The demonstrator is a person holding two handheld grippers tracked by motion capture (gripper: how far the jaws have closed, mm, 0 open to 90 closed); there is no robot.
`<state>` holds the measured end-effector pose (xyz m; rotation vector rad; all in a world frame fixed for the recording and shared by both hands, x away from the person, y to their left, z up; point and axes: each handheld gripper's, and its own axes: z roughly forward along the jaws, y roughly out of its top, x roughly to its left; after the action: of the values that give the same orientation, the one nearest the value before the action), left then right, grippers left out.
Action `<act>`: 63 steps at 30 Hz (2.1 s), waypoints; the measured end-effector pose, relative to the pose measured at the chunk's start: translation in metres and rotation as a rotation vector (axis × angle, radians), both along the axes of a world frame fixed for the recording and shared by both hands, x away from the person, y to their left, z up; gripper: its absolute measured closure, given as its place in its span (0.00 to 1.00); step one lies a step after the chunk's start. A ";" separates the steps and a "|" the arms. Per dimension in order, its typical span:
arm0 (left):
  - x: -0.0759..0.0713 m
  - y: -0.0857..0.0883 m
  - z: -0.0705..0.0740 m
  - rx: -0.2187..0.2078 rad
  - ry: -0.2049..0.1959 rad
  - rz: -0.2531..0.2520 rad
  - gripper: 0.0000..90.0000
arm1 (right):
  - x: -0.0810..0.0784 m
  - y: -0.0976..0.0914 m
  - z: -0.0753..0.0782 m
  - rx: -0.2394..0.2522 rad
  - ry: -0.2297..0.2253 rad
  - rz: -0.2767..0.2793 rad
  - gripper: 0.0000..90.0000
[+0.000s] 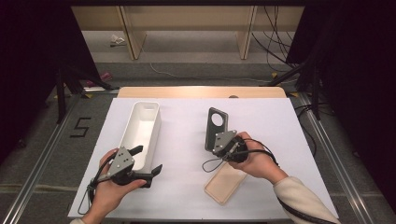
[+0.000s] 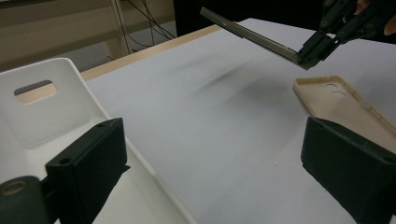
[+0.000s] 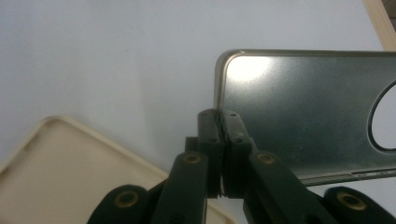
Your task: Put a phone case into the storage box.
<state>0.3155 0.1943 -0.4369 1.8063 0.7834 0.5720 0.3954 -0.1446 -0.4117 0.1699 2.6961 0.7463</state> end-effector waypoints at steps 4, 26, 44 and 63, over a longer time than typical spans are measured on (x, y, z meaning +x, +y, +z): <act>0.000 -0.002 0.003 -0.007 0.000 -0.004 0.08 | -0.005 -0.002 0.002 0.036 0.002 0.011 0.99; 0.052 -0.055 0.054 0.037 0.067 -0.018 0.16 | -0.035 0.012 0.002 0.055 -0.003 0.080 0.99; 0.122 -0.115 0.062 0.070 0.302 -0.002 0.30 | -0.043 0.020 0.004 0.045 -0.012 0.112 0.99; 0.154 -0.129 0.051 0.049 0.506 0.071 0.54 | -0.045 0.023 0.003 0.036 -0.023 0.120 0.99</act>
<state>0.4697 0.0653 -0.3864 2.0022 1.1842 0.1733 0.3503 -0.1214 -0.4084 0.0081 2.6911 0.8272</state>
